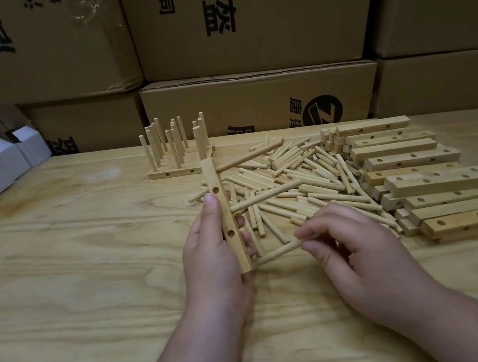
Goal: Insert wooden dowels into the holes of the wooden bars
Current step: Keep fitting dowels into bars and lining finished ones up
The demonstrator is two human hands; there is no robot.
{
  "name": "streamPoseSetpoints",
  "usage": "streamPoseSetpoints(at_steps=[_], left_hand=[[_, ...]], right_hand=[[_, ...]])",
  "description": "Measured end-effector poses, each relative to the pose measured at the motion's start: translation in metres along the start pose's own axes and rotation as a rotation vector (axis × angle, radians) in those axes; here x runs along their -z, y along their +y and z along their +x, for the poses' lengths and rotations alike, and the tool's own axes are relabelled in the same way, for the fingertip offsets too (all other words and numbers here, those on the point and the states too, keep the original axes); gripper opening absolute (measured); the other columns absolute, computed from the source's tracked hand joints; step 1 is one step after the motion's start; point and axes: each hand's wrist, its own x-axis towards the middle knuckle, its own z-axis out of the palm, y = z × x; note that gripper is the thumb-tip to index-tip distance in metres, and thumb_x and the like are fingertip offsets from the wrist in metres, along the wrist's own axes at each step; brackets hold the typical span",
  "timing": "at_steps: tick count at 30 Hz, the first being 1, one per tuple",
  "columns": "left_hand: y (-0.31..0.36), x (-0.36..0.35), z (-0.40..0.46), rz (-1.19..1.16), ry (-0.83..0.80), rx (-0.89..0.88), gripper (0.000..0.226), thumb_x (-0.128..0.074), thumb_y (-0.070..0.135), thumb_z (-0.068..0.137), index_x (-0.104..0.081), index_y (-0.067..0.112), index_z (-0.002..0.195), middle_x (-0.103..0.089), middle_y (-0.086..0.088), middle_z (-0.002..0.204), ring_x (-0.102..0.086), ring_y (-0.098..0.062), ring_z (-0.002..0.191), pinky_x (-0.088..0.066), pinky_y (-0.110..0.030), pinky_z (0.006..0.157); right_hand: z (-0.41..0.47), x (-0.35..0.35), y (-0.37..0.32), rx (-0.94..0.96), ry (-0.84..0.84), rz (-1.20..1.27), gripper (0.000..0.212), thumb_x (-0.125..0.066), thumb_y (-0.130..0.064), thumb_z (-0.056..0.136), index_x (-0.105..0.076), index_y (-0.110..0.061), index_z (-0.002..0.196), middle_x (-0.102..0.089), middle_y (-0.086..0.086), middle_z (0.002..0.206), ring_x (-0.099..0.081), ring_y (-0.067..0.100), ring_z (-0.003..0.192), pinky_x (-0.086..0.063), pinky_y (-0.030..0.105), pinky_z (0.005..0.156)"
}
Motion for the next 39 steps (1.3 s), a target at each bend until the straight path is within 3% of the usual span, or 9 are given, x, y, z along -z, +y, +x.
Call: streamPoseSetpoints(at_steps=[8,18,26,33,39], left_hand=[[0.001,-0.002,-0.002,0.042,0.025,0.002,0.033,-0.059,0.047,0.096,-0.078,0.02,0.095,-0.062,0.003,0.062,-0.051,-0.008,0.046,-0.042,-0.02,0.042],[0.001,-0.004,-0.002,0.042,0.103,0.016,0.03,-0.059,0.045,0.098,-0.073,0.02,0.089,-0.064,0.004,0.059,-0.052,-0.009,0.049,-0.047,-0.025,0.051],[0.001,-0.004,-0.002,0.056,0.089,-0.005,0.028,-0.059,0.043,0.098,-0.07,0.019,0.09,-0.064,0.003,0.061,-0.053,-0.01,0.05,-0.047,-0.027,0.053],[0.0,-0.003,-0.002,0.074,0.08,-0.01,0.029,-0.059,0.044,0.098,-0.071,0.021,0.085,-0.064,0.004,0.061,-0.053,-0.009,0.05,-0.048,-0.027,0.053],[0.0,-0.003,-0.002,0.089,0.067,0.005,0.03,-0.059,0.045,0.097,-0.071,0.019,0.088,-0.065,0.003,0.061,-0.053,-0.009,0.049,-0.048,-0.024,0.049]], right_hand=[[0.001,0.002,-0.005,0.058,0.155,0.046,0.012,-0.065,-0.009,0.089,-0.072,-0.013,0.098,-0.065,-0.011,0.095,-0.063,0.004,0.09,-0.043,0.007,0.076],[-0.001,0.0,-0.007,0.042,0.113,0.106,0.013,-0.068,-0.01,0.087,-0.075,-0.013,0.097,-0.066,-0.019,0.092,-0.064,0.0,0.085,-0.044,0.007,0.075],[-0.001,0.0,-0.006,0.002,0.114,0.185,0.013,-0.069,-0.011,0.086,-0.076,-0.016,0.096,-0.069,-0.015,0.092,-0.067,0.003,0.08,-0.047,0.011,0.072],[0.0,0.001,-0.01,-0.086,0.132,0.248,0.018,-0.07,-0.015,0.085,-0.076,-0.029,0.094,-0.073,-0.014,0.089,-0.069,0.013,0.073,-0.054,0.024,0.064],[-0.001,0.002,-0.011,-0.308,0.092,0.41,0.015,-0.07,-0.027,0.085,-0.078,-0.035,0.094,-0.074,0.006,0.079,-0.068,0.019,0.069,-0.056,0.027,0.063]])
